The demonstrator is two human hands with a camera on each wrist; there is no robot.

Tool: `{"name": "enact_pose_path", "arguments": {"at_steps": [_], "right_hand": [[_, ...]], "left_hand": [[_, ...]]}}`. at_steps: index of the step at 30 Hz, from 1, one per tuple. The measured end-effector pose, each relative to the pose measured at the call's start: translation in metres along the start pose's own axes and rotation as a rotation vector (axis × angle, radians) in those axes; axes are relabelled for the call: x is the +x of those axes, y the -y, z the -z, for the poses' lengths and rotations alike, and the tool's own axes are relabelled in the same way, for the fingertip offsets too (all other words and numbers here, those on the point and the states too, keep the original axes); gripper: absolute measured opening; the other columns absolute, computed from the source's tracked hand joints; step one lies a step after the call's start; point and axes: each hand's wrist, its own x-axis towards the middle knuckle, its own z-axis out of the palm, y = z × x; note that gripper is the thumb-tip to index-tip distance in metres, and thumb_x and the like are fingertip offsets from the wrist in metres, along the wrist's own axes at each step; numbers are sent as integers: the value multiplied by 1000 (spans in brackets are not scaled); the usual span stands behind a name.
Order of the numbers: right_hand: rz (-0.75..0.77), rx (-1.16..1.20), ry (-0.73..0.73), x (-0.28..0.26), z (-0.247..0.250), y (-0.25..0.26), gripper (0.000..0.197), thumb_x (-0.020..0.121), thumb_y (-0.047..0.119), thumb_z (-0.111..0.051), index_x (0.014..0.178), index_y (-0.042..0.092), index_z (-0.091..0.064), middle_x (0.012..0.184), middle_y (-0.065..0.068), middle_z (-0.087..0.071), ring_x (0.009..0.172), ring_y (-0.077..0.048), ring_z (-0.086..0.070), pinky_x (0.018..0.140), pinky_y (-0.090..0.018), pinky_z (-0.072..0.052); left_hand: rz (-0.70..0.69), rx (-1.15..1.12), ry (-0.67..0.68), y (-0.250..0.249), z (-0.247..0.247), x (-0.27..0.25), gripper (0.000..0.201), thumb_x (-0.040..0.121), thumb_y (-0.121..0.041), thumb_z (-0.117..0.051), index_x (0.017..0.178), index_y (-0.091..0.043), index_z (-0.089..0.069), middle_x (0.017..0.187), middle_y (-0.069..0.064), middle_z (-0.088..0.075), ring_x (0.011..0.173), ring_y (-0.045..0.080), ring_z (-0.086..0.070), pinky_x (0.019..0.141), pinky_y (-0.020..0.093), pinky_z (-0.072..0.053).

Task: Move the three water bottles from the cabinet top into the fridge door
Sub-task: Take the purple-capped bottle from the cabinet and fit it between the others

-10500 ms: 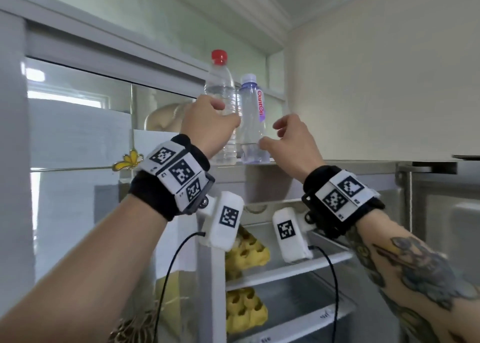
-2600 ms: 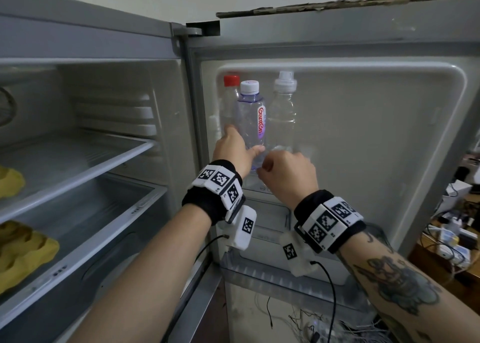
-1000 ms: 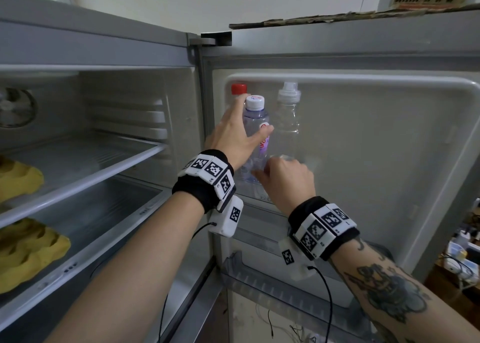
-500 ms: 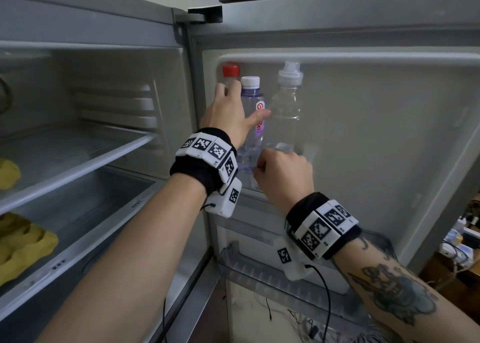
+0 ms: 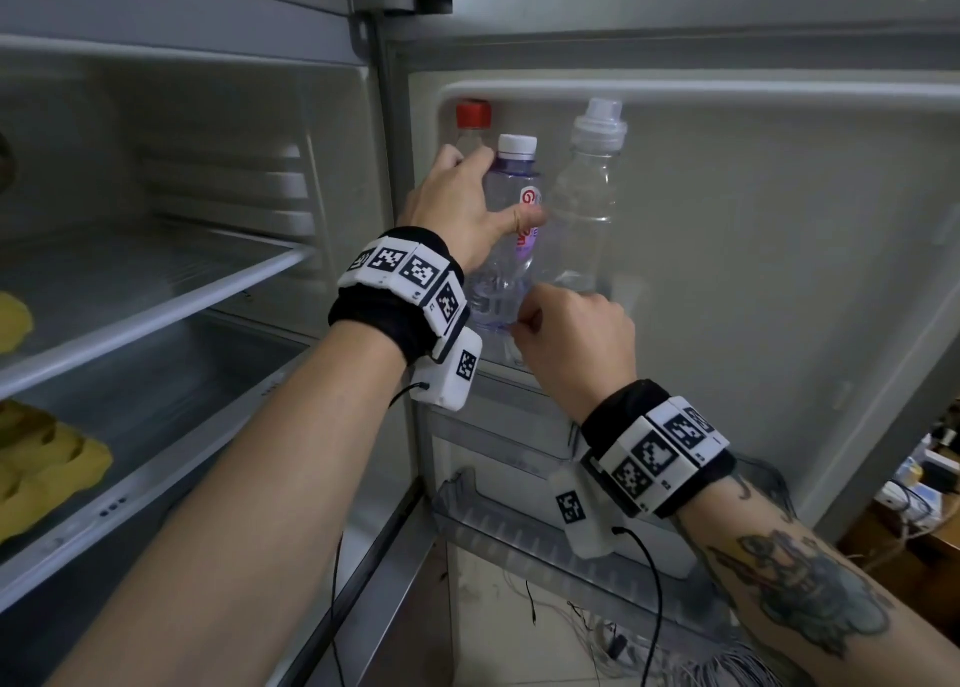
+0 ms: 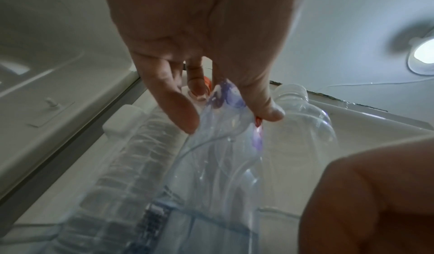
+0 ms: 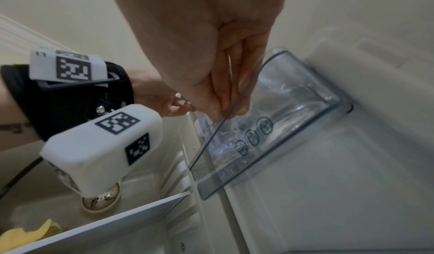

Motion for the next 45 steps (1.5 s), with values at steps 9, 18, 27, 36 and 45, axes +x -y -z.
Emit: {"name": "enact_pose_path", "arguments": {"at_steps": [9,18,27,36,45], "right_hand": [[5,6,-8,-1,-2,1,11,86,31,-58,88,23,-65,78,-1,-71,75,-33,-65,63,-31,-45],[13,-24,19,-4,3,1,13,88,31,-56,94,22,-63,85,-4,-71,80,-35,-67,65,-34,-48],[11,38,53,-8,12,0,18,88,31,-57,102,22,-62,93,-4,-72,88,-35,-66,70,-35,-48],[13,82,36,-11,11,2,20,85,23,-55,102,18,-63,91,-5,-73,86,-37,-66,67,-37,-52],[39,140,22,-14,11,0,20,84,20,-54,100,16,-65,88,-4,-74,82,-33,-68,68,-40,-56]], "left_hand": [[20,-54,-83,-2,-2,-10,54,75,-61,-68,110,-21,-61,99,-1,-50,87,19,-50,73,28,-36],[60,-110,-120,-4,-16,-26,73,79,-66,-59,132,-18,-46,131,8,-52,115,29,-56,89,40,-49],[120,-195,-136,-8,-15,-39,91,81,-55,-66,152,-22,-19,155,3,-33,137,24,-42,104,38,-39],[189,-266,-164,-2,-20,-46,82,74,-52,-74,138,-18,-36,129,7,-54,113,26,-57,87,37,-50],[179,-198,-122,-5,-19,-51,83,72,-60,-71,136,-19,-38,127,3,-58,110,23,-61,85,35,-51]]}}
